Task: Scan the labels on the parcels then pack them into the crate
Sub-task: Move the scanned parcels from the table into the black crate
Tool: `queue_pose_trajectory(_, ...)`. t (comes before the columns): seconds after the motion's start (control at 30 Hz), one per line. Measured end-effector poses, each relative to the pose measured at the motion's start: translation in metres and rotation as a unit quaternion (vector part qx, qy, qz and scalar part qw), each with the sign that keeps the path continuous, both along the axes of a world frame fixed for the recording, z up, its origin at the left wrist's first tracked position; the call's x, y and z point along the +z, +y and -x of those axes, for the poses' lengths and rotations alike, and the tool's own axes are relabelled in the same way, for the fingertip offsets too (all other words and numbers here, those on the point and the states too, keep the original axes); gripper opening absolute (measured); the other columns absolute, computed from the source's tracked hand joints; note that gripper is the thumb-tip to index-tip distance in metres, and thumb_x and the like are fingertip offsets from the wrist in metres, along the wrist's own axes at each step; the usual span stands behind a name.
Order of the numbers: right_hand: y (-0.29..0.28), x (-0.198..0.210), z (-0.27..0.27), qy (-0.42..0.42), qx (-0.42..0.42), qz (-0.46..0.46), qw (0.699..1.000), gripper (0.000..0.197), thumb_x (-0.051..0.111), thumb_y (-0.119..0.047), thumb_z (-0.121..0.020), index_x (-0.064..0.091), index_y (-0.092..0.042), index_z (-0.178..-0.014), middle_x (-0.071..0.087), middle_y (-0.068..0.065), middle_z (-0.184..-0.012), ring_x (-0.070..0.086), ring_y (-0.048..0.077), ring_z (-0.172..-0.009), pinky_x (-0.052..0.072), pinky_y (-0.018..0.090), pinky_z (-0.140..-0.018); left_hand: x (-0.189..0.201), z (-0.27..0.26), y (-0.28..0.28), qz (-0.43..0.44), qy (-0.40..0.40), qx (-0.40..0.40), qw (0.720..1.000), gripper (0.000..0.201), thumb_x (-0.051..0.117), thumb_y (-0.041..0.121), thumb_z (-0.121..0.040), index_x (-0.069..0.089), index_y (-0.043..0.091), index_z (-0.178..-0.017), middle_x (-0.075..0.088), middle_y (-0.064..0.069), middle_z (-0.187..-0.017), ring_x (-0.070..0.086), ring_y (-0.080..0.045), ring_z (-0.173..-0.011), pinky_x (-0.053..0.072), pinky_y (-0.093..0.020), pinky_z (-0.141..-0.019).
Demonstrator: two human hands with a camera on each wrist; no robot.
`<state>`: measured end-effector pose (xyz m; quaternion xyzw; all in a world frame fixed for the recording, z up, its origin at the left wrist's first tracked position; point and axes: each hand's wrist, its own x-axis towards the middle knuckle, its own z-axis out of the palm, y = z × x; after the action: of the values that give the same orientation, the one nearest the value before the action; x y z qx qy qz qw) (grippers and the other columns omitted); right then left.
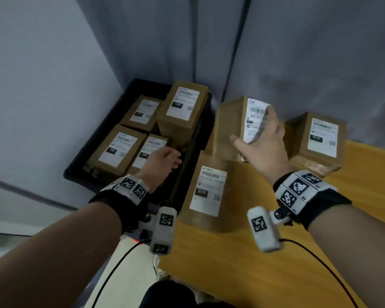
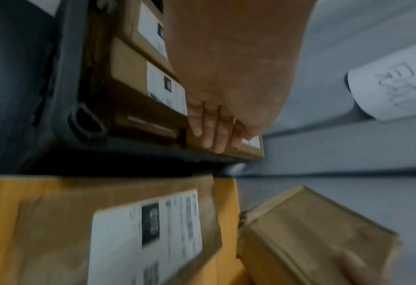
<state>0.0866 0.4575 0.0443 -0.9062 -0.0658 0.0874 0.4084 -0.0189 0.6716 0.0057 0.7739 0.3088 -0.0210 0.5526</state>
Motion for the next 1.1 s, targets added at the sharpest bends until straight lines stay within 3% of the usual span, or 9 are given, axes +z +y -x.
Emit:
queue_pose_trajectory(0.17, 0.092, 0.008, 0.025, 0.044, 0.086, -0.065, 0.993, 0.106, 0.068, -0.059, -0.077, -0.002, -0.035, -0.153, 0.035, 0.008, -0.140, 0.045, 0.021, -0.115, 0.033, 0.023, -0.089, 0.001, 0.019, 0.063, 0.015, 0.006, 0.087, 0.996, 0.018, 0.045, 0.022, -0.100, 0.061, 0.016, -0.094, 0.069, -0.005, -0.093, 0.064, -0.023, -0.091, 0.051, -0.035, -0.081)
queue_pose_trajectory(0.3, 0.145, -0.018, 0.046, 0.127, 0.107, 0.036, 0.985, 0.104, 0.057, -0.072, -0.076, -0.009, -0.040, -0.150, 0.027, 0.015, -0.144, 0.051, 0.028, -0.087, 0.043, 0.028, -0.067, -0.004, 0.030, 0.099, 0.014, 0.022, 0.103, 0.994, 0.018, 0.044, 0.021, -0.101, 0.060, 0.013, -0.096, 0.067, -0.006, -0.093, 0.062, -0.021, -0.086, 0.050, -0.038, -0.085)
queue_pose_trajectory(0.5, 0.182, -0.039, 0.043, 0.193, 0.089, 0.136, 0.968, 0.107, 0.054, -0.072, -0.078, -0.015, -0.034, -0.151, 0.016, 0.016, -0.145, 0.057, 0.038, -0.103, 0.048, 0.033, -0.085, -0.011, 0.031, 0.130, 0.005, 0.061, 0.041, 0.997, 0.025, 0.043, 0.024, -0.101, 0.059, 0.007, -0.111, 0.066, -0.007, -0.097, 0.059, -0.018, -0.084, 0.050, -0.037, -0.082)
queue_pose_trajectory(0.63, 0.199, -0.048, 0.035, 0.201, 0.073, 0.203, 0.956, 0.108, 0.047, -0.075, -0.080, -0.019, -0.026, -0.152, 0.015, 0.016, -0.147, 0.043, 0.040, -0.124, 0.045, 0.046, -0.102, -0.013, 0.024, 0.135, 0.022, 0.100, -0.037, 0.994, 0.038, 0.043, 0.033, -0.101, 0.055, 0.008, -0.127, 0.064, -0.008, -0.119, 0.059, -0.010, -0.086, 0.046, -0.023, -0.075)
queue_pose_trajectory(0.83, 0.221, -0.074, 0.044, 0.172, 0.072, 0.297, 0.937, 0.114, 0.042, -0.085, -0.073, -0.017, -0.027, -0.152, 0.024, 0.018, -0.136, 0.044, 0.036, -0.120, 0.046, 0.042, -0.090, -0.019, 0.016, 0.126, 0.033, 0.156, -0.160, 0.974, 0.060, 0.025, 0.061, -0.097, 0.050, 0.026, -0.139, 0.052, 0.002, -0.140, 0.051, -0.018, -0.123, 0.038, -0.038, -0.107)
queue_pose_trajectory(0.9, 0.221, -0.082, 0.045, 0.148, 0.055, 0.301, 0.940, 0.108, 0.053, -0.074, -0.078, -0.010, -0.027, -0.152, 0.024, 0.018, -0.135, 0.050, 0.035, -0.114, 0.048, 0.039, -0.082, -0.024, 0.015, 0.126, 0.020, 0.163, -0.165, 0.973, 0.065, 0.023, 0.063, -0.096, 0.053, 0.022, -0.136, 0.053, -0.001, -0.140, 0.052, -0.020, -0.122, 0.036, -0.036, -0.108)
queue_pose_trajectory(0.97, 0.214, -0.092, 0.041, 0.131, 0.050, 0.311, 0.940, 0.082, 0.057, -0.036, -0.094, 0.003, -0.022, -0.153, 0.022, 0.021, -0.144, 0.053, 0.036, -0.113, 0.047, 0.037, -0.077, -0.026, 0.016, 0.128, -0.002, 0.173, -0.159, 0.972, 0.064, 0.023, 0.058, -0.099, 0.054, 0.015, -0.134, 0.053, -0.004, -0.138, 0.050, -0.021, -0.123, 0.035, -0.029, -0.101)
queue_pose_trajectory(1.03, 0.205, -0.104, 0.037, 0.144, 0.068, 0.337, 0.928, 0.058, 0.041, -0.012, -0.098, 0.016, -0.014, -0.151, 0.024, 0.022, -0.148, 0.048, 0.037, -0.122, 0.047, 0.039, -0.086, -0.030, 0.018, 0.133, -0.012, 0.177, -0.154, 0.972, 0.064, 0.023, 0.056, -0.100, 0.054, 0.012, -0.134, 0.053, -0.006, -0.138, 0.051, -0.020, -0.118, 0.036, -0.030, -0.099)
queue_pose_trajectory(1.1, 0.196, -0.110, 0.035, 0.157, 0.099, 0.388, 0.903, 0.054, 0.040, -0.008, -0.098, 0.023, -0.012, -0.149, 0.025, 0.020, -0.147, 0.043, 0.036, -0.126, 0.047, 0.041, -0.092, -0.033, 0.019, 0.136, -0.013, 0.177, -0.142, 0.974, 0.063, 0.023, 0.055, -0.100, 0.055, 0.011, -0.133, 0.054, -0.008, -0.136, 0.049, -0.016, -0.106, 0.035, -0.028, -0.093)
